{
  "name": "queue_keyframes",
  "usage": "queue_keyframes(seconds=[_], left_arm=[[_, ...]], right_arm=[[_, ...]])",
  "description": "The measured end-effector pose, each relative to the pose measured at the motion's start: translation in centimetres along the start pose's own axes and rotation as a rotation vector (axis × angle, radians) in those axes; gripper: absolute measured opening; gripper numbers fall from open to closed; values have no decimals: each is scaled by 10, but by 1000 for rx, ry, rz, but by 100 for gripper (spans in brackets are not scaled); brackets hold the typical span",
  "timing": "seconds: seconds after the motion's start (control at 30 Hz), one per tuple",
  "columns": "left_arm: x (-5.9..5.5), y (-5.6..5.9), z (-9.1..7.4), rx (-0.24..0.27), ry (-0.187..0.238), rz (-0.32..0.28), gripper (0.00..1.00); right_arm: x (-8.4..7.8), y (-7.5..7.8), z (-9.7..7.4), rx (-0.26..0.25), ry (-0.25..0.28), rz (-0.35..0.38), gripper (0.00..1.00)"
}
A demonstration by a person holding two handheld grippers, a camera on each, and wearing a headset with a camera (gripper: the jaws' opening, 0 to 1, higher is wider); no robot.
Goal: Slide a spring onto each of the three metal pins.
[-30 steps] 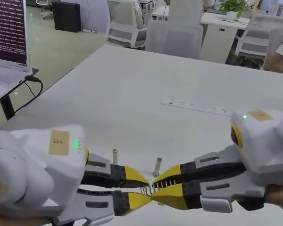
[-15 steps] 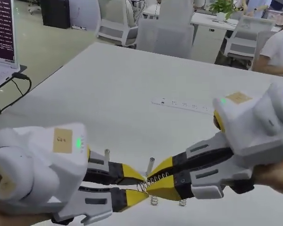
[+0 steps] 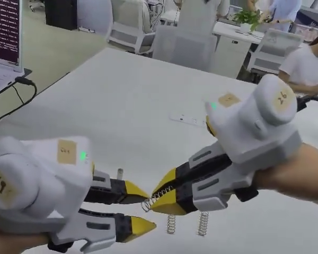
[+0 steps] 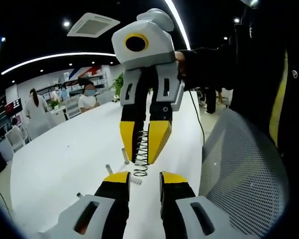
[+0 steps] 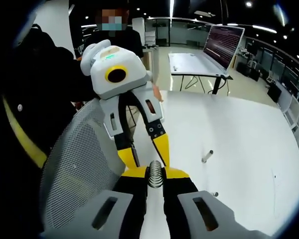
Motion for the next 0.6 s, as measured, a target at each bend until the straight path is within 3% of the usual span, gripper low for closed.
queue_keyframes(seconds=[0.13, 0.33, 0.6], left_arm=[[-6, -8, -7, 43, 3, -31, 21], [-16, -20, -20, 98, 12, -85, 25], [-25, -24, -31, 145, 37, -142, 33]], right_arm=[[6, 5, 3, -2, -34, -39, 8], [15, 11, 6, -13, -33, -53, 8], [19, 15, 11, -7, -48, -70, 8]])
Point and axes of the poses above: the centre of the closed fingertips' face, and the gripper's own axes: z roughly forward along the fingers, y roughly to its right, x roughly out of its top, the point moved 4 cm from there along -z, roughly backward along the fingers, and after that the axes turned 7 degrees about -z, right-handed, at the moved point
